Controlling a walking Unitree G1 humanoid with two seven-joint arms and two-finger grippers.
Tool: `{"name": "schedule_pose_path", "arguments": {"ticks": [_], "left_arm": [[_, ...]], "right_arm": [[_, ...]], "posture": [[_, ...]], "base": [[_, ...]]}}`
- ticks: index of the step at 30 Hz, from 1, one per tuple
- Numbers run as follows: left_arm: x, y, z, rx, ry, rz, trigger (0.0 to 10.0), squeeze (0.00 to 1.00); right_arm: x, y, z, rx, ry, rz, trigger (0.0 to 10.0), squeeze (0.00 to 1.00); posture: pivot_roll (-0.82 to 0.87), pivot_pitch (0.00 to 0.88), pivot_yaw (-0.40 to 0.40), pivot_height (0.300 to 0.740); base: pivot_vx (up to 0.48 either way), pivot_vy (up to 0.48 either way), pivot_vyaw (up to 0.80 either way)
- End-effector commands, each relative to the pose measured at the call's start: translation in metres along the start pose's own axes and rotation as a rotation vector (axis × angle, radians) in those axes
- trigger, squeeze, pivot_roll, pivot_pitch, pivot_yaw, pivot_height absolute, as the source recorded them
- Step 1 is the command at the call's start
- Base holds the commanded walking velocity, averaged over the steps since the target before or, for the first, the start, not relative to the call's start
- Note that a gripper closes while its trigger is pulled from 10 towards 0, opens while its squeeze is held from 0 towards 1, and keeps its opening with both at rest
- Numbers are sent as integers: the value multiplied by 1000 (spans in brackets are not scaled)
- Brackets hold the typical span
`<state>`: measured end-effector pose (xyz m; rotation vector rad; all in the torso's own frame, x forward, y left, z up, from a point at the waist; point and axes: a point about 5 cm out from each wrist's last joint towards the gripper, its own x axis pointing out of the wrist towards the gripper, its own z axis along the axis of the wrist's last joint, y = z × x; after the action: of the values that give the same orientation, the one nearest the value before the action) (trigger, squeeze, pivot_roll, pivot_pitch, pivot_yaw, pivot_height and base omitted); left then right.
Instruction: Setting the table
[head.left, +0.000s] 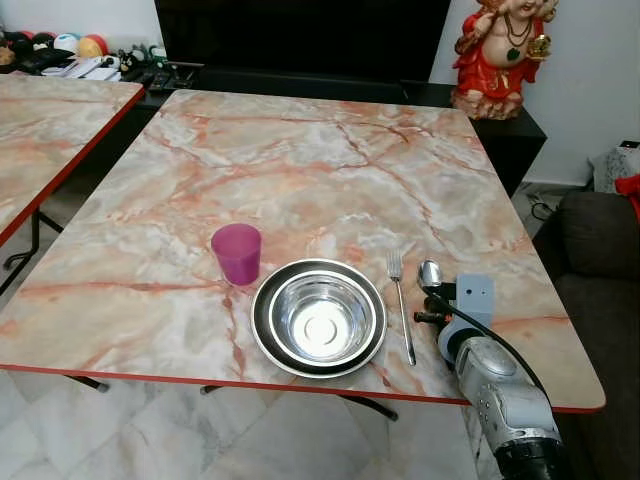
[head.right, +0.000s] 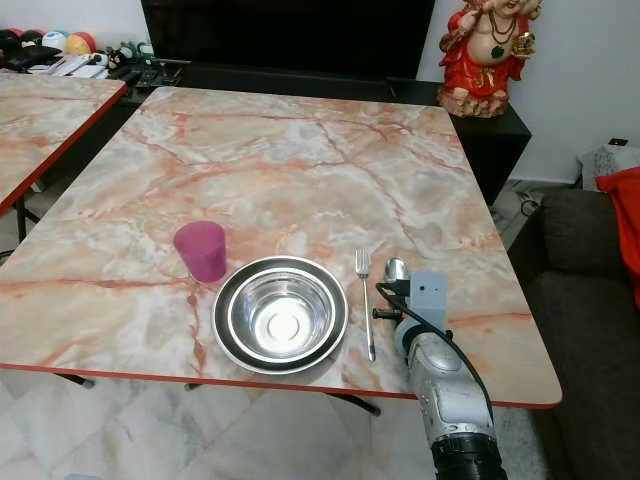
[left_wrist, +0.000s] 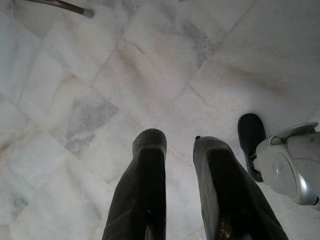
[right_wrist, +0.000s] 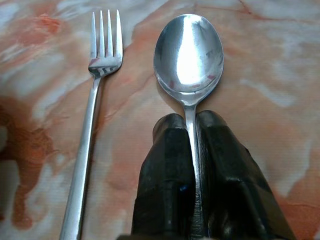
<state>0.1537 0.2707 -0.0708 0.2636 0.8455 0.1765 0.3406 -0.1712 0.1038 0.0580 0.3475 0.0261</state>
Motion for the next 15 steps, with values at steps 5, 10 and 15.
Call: {"name": "schedule_pose_path", "arguments": {"ticks": [5, 10, 15], "left_arm": [[-2, -1, -7, 8, 30, -8, 10000, 0], [-2, -2, -7, 8, 29, -8, 10000, 0], [-2, -2, -7, 6, 30, -7, 10000, 0]], "right_arm": [[0, -2, -5, 2, 10, -8, 10000, 0], [1, 0, -5, 3, 8, -1, 10000, 0], [3, 3, -3, 8, -1, 9, 10000, 0]], "posture": [[55, 150, -37, 740], [57, 147, -38, 740], [59, 146, -38, 740]], "base": [[0, 0, 0], [0, 0, 0], [0, 0, 0]]}}
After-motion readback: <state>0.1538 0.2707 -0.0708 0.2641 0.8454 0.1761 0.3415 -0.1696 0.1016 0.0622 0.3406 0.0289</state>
